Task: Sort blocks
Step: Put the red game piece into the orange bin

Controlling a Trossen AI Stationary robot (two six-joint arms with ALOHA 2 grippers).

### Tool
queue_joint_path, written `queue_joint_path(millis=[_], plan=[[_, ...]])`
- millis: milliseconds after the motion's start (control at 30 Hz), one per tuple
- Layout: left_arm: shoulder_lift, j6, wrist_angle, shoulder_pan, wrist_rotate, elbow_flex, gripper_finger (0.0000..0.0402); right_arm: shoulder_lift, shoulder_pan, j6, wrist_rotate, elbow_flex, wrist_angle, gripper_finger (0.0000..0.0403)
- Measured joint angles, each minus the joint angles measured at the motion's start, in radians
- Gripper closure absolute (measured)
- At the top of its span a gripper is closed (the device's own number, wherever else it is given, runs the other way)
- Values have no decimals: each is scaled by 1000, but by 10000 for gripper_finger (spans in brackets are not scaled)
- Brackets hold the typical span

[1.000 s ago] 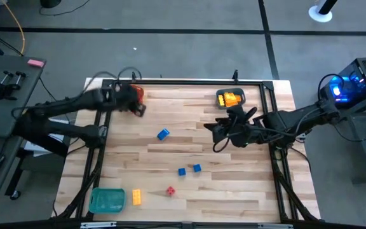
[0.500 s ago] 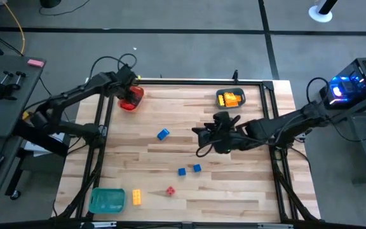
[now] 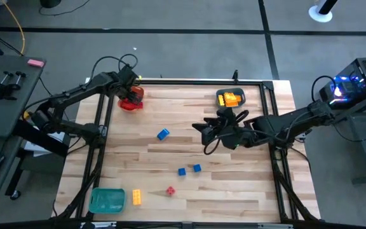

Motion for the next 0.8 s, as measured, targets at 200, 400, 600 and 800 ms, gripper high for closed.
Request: queue_joint_path(millis=[200,400,600,800], plan=[[-1,-19,-4,0,45,0,223,1,0,-8,0,0,-1,242],[-3,-18,-5,-1,56,0,222,1,1,-11,-1,0,-2,242],[-3,-18,-8,-1,76,1,222,1,1,-11,-8,0,-4,242],[-3,-19,-8,-1,89,1,222,1,1,-15,-15,0,-4,242]])
